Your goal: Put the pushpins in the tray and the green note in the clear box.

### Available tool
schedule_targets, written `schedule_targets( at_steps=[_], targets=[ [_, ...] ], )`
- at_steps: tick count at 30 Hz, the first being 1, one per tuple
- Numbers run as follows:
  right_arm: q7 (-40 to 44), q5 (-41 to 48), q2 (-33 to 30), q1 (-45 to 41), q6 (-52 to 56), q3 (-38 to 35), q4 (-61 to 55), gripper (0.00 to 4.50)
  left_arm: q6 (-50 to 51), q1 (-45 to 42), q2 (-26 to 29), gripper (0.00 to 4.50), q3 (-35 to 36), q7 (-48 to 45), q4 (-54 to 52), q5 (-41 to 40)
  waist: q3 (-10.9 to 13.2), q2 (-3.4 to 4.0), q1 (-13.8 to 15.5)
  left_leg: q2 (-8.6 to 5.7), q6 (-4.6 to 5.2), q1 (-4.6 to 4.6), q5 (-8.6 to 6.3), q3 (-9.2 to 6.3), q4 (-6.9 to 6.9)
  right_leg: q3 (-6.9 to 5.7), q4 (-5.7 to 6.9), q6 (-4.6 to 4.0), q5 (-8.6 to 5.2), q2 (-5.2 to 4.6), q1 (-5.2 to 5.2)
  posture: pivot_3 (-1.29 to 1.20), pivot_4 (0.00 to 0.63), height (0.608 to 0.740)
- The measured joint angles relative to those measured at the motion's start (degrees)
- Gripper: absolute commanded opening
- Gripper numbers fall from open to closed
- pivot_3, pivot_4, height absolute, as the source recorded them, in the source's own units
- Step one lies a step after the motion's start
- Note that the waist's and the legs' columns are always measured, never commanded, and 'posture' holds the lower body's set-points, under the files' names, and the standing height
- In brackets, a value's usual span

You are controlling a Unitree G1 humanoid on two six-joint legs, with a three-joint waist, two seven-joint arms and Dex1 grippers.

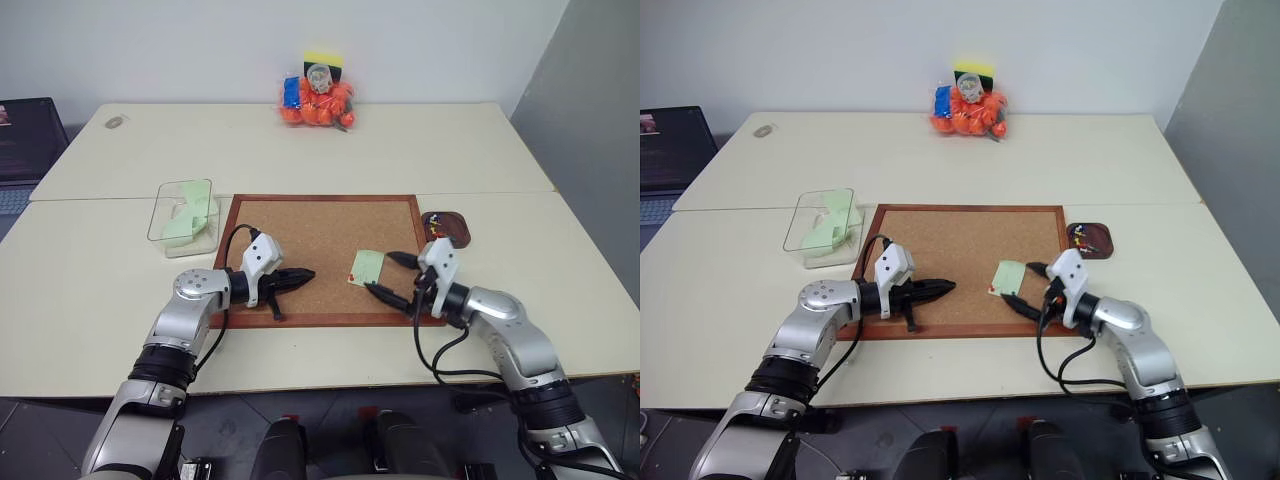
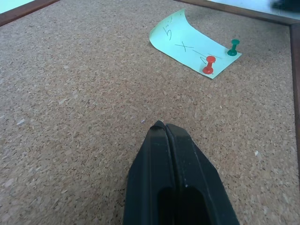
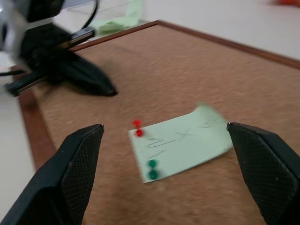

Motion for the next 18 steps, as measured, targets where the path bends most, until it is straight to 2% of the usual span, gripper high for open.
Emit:
schedule_targets(
  at_steps=[14,18],
  targets=[
    [0.8,-2.8,2.2,-1.1,-5.1,2.4,7.1,4.46,-0.7,0.1,0.2,0.0,-0.1,0.0,0.0,0.2,0.0,-0.01,0.0,0.0,0.0,0.01,0.0,0.01,0.0,0.0,-0.01,0.0,0.0,0.0,0.0,0.0,0.15,0.74],
    [0.6,-3.9,3.1,-2.0,-6.0,2.5,8.5,3.79,-0.7,0.0,0.2,0.0,-0.1,0.1,0.0,0.4,0.0,-0.01,0.0,0.0,0.0,0.01,0.0,0.01,0.0,0.0,0.0,0.0,0.0,0.0,0.0,0.0,0.15,0.74]
  ],
)
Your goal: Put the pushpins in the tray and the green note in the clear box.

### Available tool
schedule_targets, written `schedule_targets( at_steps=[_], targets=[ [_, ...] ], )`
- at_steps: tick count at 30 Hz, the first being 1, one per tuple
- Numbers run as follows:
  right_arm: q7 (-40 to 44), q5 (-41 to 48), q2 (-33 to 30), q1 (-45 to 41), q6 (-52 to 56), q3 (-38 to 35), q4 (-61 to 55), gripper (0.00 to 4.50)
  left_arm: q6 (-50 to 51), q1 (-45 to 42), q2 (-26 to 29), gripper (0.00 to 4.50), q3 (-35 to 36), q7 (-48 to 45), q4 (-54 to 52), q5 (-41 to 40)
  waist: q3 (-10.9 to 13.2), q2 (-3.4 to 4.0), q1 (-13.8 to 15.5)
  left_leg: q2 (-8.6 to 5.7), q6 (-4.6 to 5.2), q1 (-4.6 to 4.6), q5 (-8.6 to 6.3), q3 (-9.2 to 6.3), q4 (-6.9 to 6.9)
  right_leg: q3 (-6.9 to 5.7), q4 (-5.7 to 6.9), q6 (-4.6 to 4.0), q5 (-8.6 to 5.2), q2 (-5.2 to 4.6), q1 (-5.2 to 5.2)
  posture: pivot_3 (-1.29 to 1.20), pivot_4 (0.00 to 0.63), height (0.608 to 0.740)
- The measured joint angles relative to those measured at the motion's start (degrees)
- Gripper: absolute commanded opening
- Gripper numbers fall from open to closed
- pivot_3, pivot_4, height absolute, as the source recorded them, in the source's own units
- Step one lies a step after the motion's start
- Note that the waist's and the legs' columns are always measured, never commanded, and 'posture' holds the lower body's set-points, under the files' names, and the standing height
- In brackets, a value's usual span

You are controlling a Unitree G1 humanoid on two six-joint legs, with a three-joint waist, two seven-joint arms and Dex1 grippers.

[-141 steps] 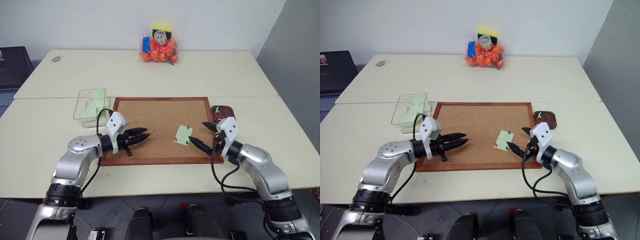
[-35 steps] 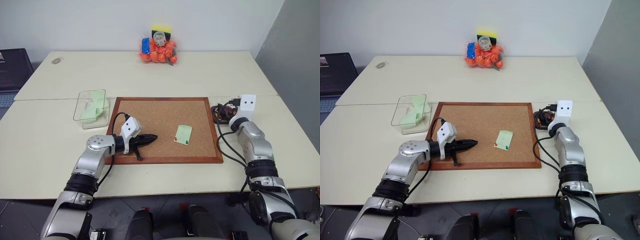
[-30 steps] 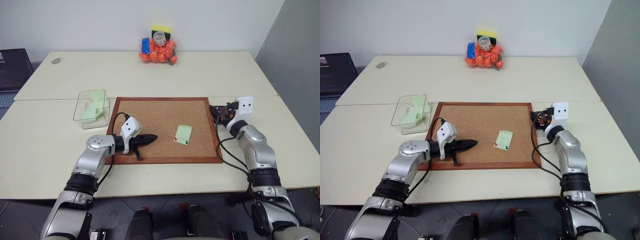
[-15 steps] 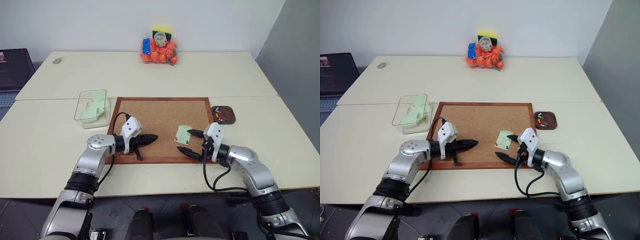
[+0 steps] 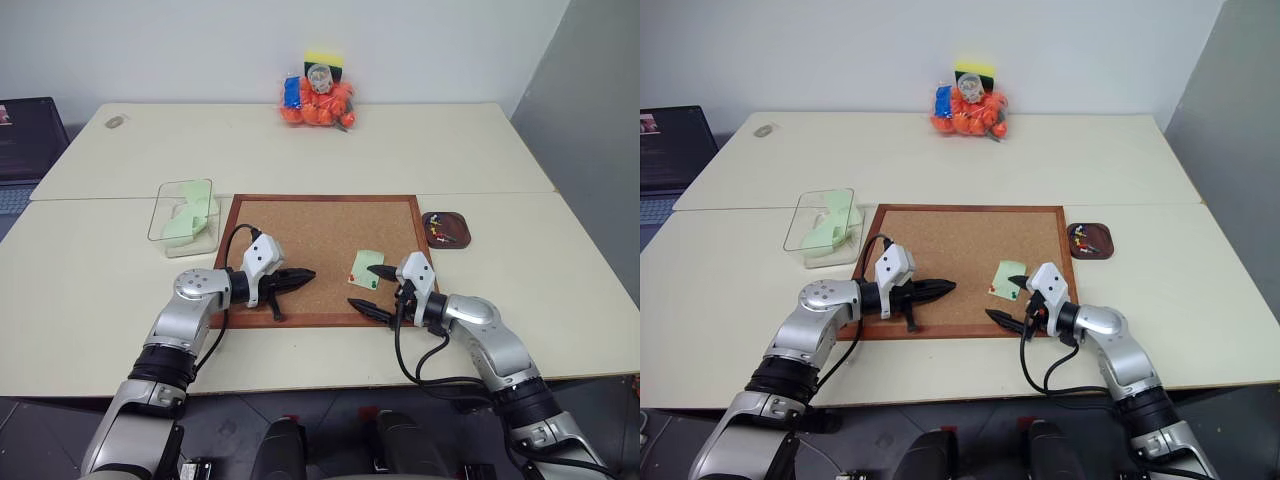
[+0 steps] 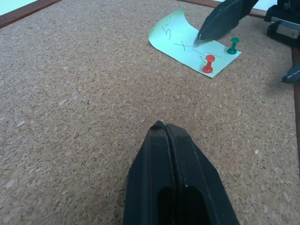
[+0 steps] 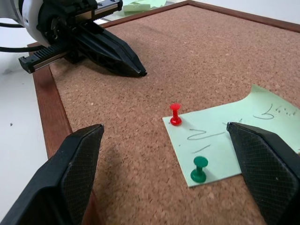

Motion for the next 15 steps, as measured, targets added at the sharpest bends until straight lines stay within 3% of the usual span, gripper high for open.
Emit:
schedule_targets(
  at_steps=[15],
  targets=[
    [-0.1,-0.4,0.4,-0.6,-1.0,-0.4,1.4,1.04,0.0,0.0,0.0,0.0,0.0,0.0,0.0,0.0,0.0,0.0,0.0,0.0,0.0,0.0,0.0,0.0,0.0,0.0,0.0,0.0,0.0,0.0,0.0,0.0,0.15,0.74]
  ],
)
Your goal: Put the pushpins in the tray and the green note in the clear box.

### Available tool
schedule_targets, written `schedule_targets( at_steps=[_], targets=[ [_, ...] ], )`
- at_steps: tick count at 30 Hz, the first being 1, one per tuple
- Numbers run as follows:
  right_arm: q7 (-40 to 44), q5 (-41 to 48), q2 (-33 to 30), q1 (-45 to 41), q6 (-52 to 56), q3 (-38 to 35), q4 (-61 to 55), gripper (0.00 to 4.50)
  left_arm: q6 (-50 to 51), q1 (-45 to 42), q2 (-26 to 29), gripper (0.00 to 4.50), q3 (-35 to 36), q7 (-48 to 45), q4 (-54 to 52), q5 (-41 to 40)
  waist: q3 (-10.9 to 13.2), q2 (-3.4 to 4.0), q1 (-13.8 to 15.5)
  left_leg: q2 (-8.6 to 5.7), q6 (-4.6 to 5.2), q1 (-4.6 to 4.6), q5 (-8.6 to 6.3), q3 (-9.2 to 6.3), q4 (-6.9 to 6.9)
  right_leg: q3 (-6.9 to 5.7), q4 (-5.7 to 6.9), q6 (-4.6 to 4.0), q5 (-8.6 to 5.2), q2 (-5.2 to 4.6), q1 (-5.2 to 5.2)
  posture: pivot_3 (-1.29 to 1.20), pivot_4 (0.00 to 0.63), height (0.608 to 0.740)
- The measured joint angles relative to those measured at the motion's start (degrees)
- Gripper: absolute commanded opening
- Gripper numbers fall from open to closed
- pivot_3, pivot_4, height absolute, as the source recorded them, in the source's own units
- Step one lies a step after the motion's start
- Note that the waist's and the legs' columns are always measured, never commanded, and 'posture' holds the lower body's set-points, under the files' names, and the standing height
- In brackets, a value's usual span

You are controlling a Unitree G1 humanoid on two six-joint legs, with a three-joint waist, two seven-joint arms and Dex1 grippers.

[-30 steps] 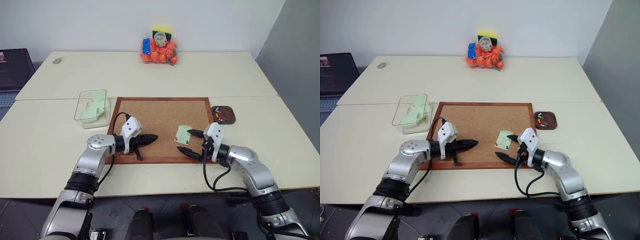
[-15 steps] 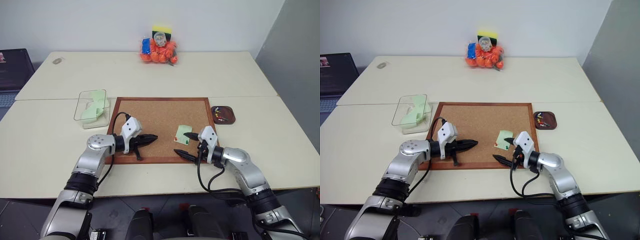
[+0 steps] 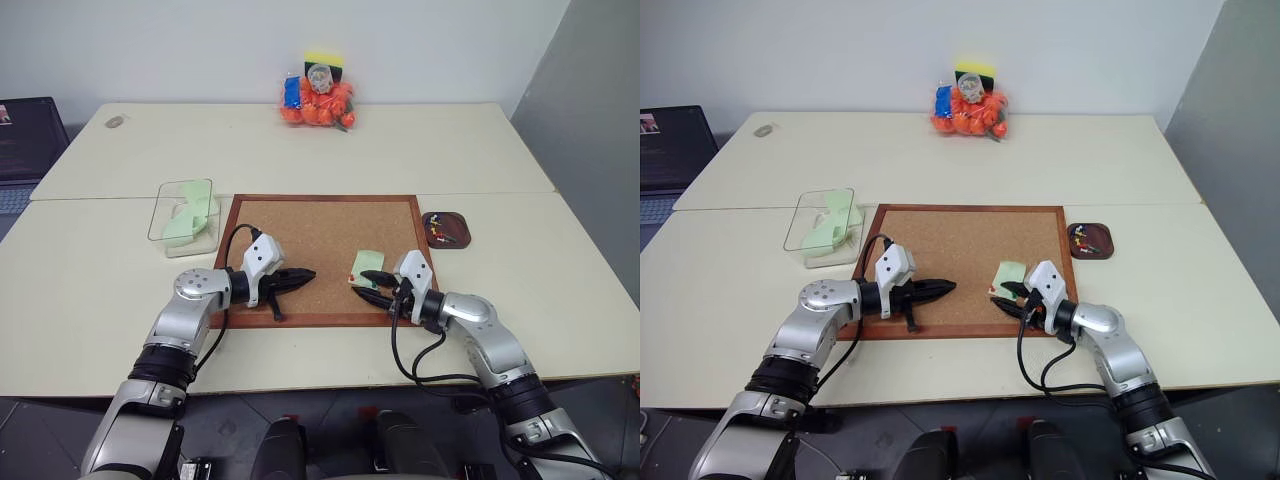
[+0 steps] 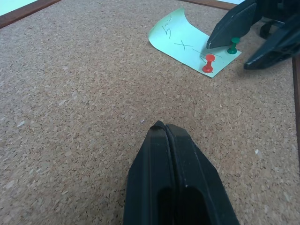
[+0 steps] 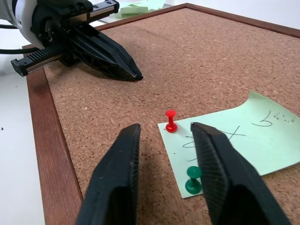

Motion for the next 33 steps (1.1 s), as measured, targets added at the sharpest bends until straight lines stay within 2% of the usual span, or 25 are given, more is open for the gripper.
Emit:
schedule_targets(
  at_steps=[5,6,16,21,25,33],
  targets=[
    [0.0,-0.7,-0.9,0.0,-0.8,-0.4,0.4,0.07,-0.1,0.0,0.0,0.0,0.0,0.1,0.0,0.0,0.0,0.0,0.0,0.0,0.0,0.0,0.0,0.0,0.0,0.0,0.0,0.0,0.0,0.0,0.0,0.0,0.15,0.74],
    [0.0,-0.9,-0.9,0.0,-0.9,-0.5,0.4,0.03,-0.1,0.0,0.0,0.0,0.0,0.1,0.0,0.1,0.0,0.0,0.0,0.0,0.0,0.0,0.0,0.0,0.0,0.0,0.0,0.0,0.0,0.0,0.0,0.0,0.15,0.74],
    [-0.1,-1.9,-0.4,-0.2,-1.7,-0.9,0.9,0.03,-0.3,0.0,-0.1,0.0,0.0,0.1,0.0,0.5,0.0,0.0,0.0,0.0,0.0,0.02,0.0,0.0,0.0,0.0,0.01,0.0,0.0,0.0,0.01,0.0,0.15,0.74],
    [-0.6,1.1,0.8,0.2,1.9,-2.8,-1.3,0.03,-0.3,0.0,-0.1,0.0,0.0,0.0,-0.1,0.5,0.0,0.0,0.0,0.0,0.0,0.0,0.0,0.0,0.0,0.0,0.02,0.0,0.0,0.0,0.01,0.0,0.15,0.74],
    [-2.0,5.4,2.2,0.2,5.4,-5.8,-6.7,0.03,-0.4,0.0,-0.1,0.0,0.0,0.0,-0.1,0.5,0.0,0.0,0.0,0.0,0.0,0.0,0.0,0.0,0.0,0.0,0.02,0.0,0.0,0.0,0.01,0.0,0.15,0.74],
    [-8.1,6.8,3.3,-0.3,7.8,-10.2,-6.8,0.03,-0.4,-0.2,-0.1,0.0,-0.1,-0.1,0.0,0.7,0.0,0.0,0.0,0.0,0.0,0.0,0.0,0.01,0.0,0.01,0.01,0.0,0.0,0.0,0.01,0.0,0.15,0.74]
  ],
)
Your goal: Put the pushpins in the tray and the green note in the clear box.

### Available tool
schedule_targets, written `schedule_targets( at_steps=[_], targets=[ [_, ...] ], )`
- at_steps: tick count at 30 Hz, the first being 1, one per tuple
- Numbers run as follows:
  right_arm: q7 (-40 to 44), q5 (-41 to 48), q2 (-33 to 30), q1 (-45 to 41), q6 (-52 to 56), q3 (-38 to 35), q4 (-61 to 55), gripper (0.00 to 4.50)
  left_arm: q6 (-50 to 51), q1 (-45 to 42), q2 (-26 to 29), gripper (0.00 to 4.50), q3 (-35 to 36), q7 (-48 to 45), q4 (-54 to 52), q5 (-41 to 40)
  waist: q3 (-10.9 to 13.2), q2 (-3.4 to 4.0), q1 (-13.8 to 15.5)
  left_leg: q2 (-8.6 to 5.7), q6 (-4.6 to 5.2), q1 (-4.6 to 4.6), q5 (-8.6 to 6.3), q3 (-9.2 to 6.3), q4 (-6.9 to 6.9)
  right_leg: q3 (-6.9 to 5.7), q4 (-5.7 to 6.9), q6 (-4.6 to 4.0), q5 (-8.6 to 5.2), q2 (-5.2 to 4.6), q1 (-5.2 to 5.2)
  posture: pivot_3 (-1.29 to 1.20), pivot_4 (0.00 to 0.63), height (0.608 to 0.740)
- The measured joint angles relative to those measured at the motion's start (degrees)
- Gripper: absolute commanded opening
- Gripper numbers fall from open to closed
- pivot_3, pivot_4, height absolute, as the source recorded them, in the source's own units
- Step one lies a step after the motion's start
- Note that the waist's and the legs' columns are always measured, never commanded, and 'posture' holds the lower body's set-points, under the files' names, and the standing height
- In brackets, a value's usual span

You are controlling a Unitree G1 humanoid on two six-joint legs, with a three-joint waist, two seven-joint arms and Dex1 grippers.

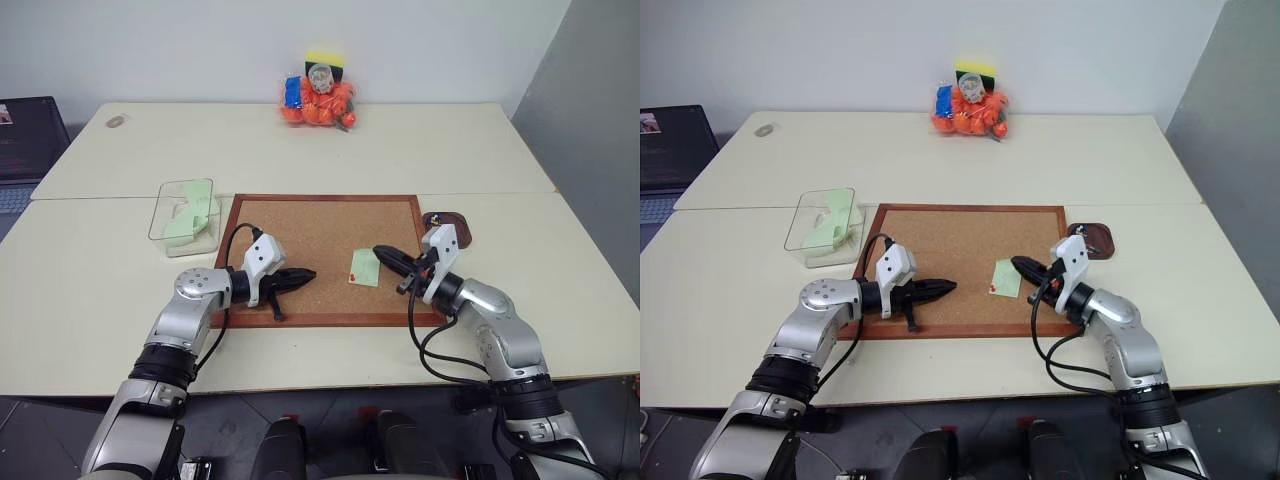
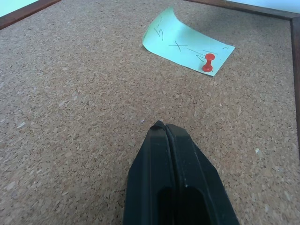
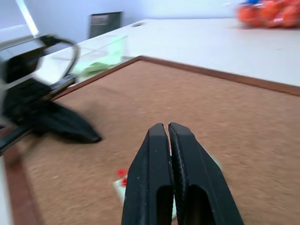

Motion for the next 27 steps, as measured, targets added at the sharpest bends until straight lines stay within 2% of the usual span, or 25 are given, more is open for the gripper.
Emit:
schedule_targets(
  at_steps=[7,14,16,17,21,23,27],
  targets=[
    [-17.1,-7.2,-0.8,-8.1,-4.0,-7.5,13.6,0.03,-0.1,-0.3,-0.2,0.0,-0.3,-0.3,0.2,0.1,0.0,0.0,0.0,-0.01,0.0,-0.02,0.0,0.01,-0.01,0.02,-0.01,-0.01,0.0,-0.01,-0.02,0.0,0.15,0.74],
    [-22.8,-7.5,-1.6,-15.8,-4.4,-12.1,25.6,0.03,-0.1,-0.5,-0.2,0.0,-0.5,-0.5,0.4,0.2,0.0,0.01,-0.1,-0.01,0.0,-0.03,0.0,0.03,-0.02,0.04,0.0,-0.01,0.0,-0.01,-0.03,0.0,0.15,0.74],
    [-23.4,-7.1,-1.5,-17.0,-4.4,-12.6,27.6,0.47,-0.1,-0.6,-0.2,0.0,-0.5,-0.5,0.4,0.2,0.0,0.02,-0.1,-0.01,0.0,-0.03,0.0,0.02,-0.02,0.04,0.0,-0.01,0.0,-0.01,-0.02,0.0,0.15,0.74],
    [-23.4,-6.9,-1.4,-17.5,-4.4,-12.9,28.5,0.52,-0.1,-0.6,-0.2,0.0,-0.5,-0.5,0.4,0.2,0.0,0.02,-0.1,-0.01,0.0,-0.03,0.0,0.04,-0.02,0.05,-0.01,-0.01,0.0,-0.01,-0.02,0.0,0.15,0.74],
    [-23.9,-6.5,-1.2,-17.8,-4.6,-14.0,31.3,1.48,-0.1,-0.6,-0.2,0.0,-0.4,-0.5,0.3,0.3,0.0,0.02,-0.1,-0.01,0.0,-0.03,0.0,0.04,-0.02,0.05,-0.01,-0.01,0.0,-0.01,-0.02,0.0,0.15,0.74],
    [-24.3,-6.5,-1.2,-17.8,-4.8,-14.2,31.8,1.78,0.0,-0.5,-0.2,0.0,-0.4,-0.5,0.3,0.3,0.0,0.02,-0.1,-0.01,0.0,-0.02,0.0,0.04,-0.02,0.05,0.0,-0.01,0.0,-0.02,-0.03,0.0,0.15,0.74],
    [-24.4,-6.6,-1.2,-17.8,-5.2,-14.2,31.9,2.67,0.0,-0.5,-0.1,0.0,-0.4,-0.5,0.3,0.3,0.0,0.02,-0.1,-0.01,0.0,-0.03,0.0,0.03,-0.02,0.05,0.0,-0.01,0.0,-0.01,-0.03,0.0,0.15,0.74]
  ],
)
